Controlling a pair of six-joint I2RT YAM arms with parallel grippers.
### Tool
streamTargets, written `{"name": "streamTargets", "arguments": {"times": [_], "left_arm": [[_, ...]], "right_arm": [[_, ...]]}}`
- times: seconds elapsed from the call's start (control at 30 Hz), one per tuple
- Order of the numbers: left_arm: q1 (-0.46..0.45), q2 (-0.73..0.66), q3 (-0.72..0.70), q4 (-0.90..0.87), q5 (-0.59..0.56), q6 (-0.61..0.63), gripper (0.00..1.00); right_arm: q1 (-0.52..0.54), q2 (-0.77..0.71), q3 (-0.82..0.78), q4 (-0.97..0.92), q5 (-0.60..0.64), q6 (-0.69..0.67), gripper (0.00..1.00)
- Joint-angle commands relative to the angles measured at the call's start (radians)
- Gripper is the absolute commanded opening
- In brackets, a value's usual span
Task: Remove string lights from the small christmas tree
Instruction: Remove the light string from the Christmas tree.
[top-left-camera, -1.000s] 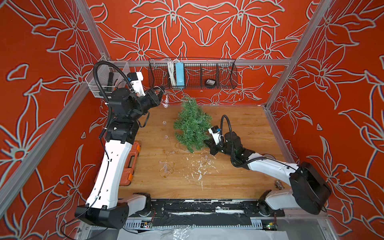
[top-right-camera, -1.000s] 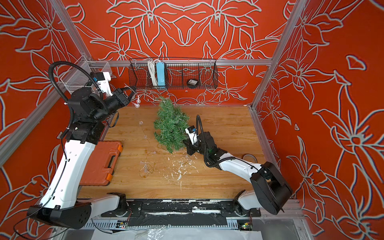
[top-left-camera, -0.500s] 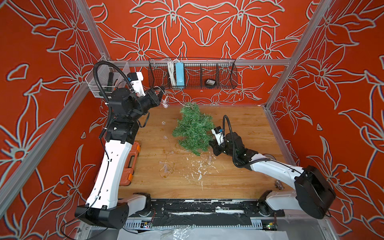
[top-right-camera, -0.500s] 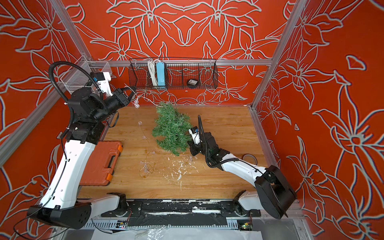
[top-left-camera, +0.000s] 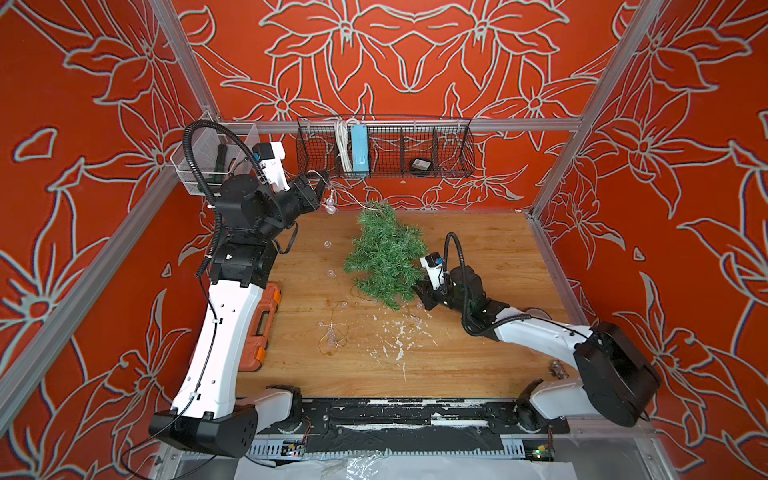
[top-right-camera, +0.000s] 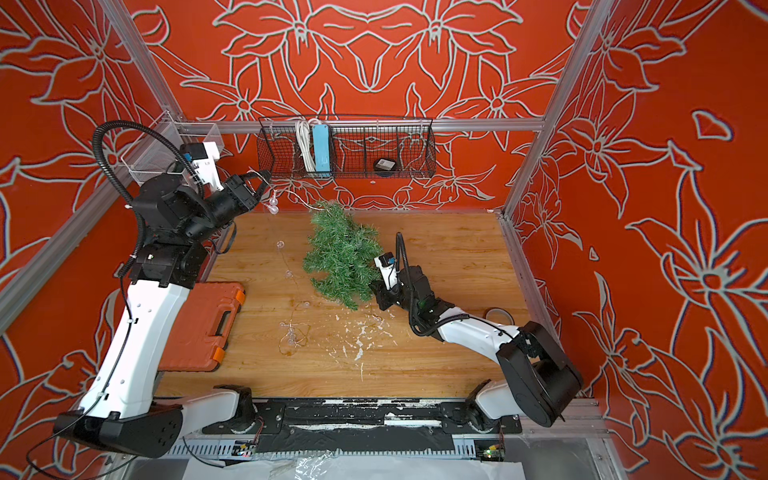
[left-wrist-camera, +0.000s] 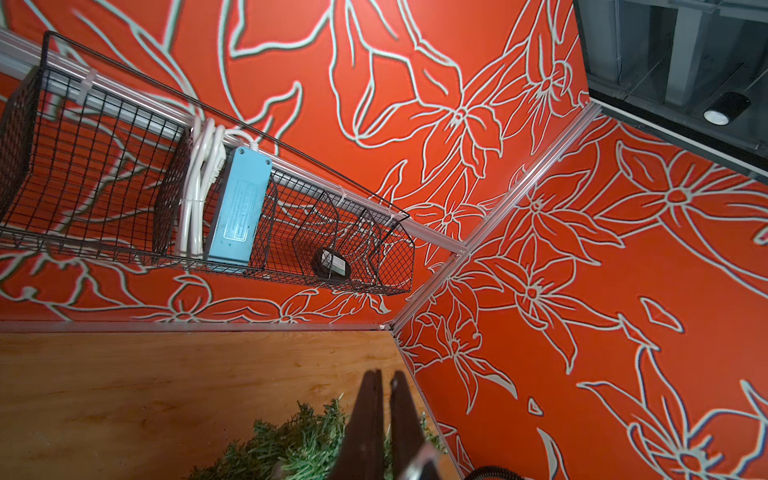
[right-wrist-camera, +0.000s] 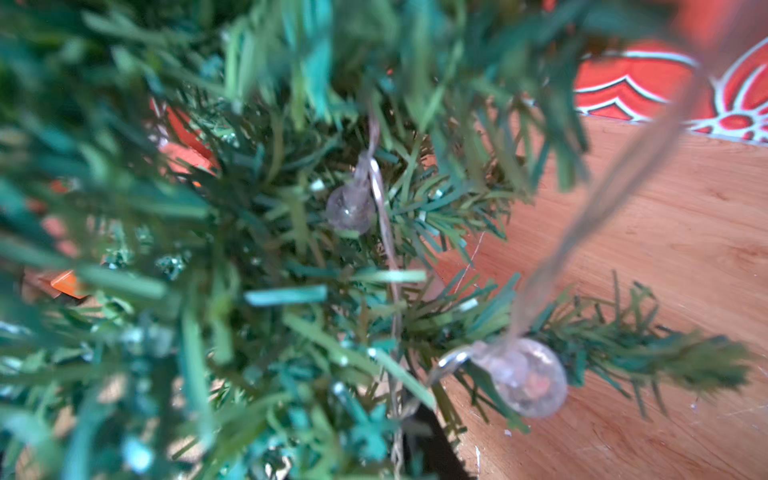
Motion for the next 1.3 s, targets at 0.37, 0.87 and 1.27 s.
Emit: {"name": "streamTargets", "arguments": {"times": [0.37, 0.87, 1.27], "left_arm": [[-0.003, 0.008, 0.045, 0.024, 0.025, -0.008, 0.00], [-0.003, 0.017, 0.045, 0.035, 0.029, -0.016, 0.00], [-0.003, 0.026, 0.049, 0.033, 0.035, -0.007, 0.00]], "right_arm": [[-0.029, -0.023, -0.070, 0.097, -0.019, 0.006, 0.24], [-0.055, -0.047, -0.079, 0.117, -0.014, 0.044, 0.00], [-0.147, -0.114, -0.019, -0.112, 0.132, 0.099, 0.00]]}}
